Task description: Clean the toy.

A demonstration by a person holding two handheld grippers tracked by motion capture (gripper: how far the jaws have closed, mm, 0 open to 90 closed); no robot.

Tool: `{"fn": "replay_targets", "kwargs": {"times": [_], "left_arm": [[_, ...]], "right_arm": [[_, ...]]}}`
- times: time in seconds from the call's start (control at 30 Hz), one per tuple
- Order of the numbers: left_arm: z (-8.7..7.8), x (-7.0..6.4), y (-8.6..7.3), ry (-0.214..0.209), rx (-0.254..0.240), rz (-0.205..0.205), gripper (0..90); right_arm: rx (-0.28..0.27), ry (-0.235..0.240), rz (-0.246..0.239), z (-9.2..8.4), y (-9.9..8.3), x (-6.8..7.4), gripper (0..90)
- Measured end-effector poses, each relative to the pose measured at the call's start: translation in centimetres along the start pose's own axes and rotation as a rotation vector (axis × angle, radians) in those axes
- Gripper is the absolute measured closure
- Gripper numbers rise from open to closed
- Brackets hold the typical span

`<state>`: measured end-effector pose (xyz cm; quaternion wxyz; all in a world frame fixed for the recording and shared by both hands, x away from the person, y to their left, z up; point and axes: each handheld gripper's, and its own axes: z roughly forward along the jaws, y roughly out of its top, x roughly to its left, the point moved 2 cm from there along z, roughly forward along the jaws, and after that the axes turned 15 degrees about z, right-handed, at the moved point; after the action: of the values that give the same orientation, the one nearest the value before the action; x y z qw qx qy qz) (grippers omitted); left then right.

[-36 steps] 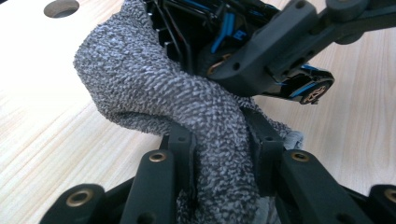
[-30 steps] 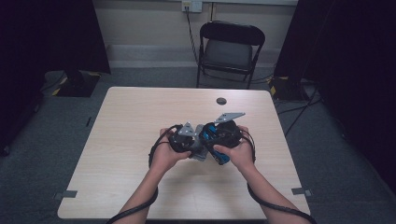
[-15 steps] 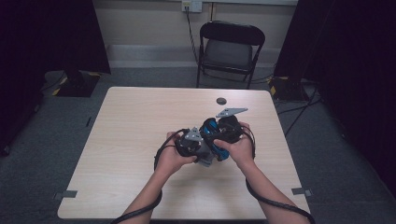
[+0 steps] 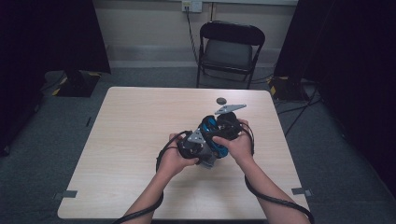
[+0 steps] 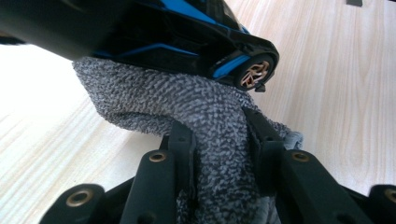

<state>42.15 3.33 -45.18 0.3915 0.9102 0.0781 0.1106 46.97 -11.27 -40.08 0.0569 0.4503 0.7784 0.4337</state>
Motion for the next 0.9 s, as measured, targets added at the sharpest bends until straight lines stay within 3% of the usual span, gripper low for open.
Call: {"fn": "replay_targets", "kwargs": {"times": [0.9], "left_arm": [[0.8,-0.9,-0.6,-0.011,-0.005,0.008,67.7]], "right_arm": [[-0.006,0.021,0.017,0.9,1.7,0.5,25.4]]}}
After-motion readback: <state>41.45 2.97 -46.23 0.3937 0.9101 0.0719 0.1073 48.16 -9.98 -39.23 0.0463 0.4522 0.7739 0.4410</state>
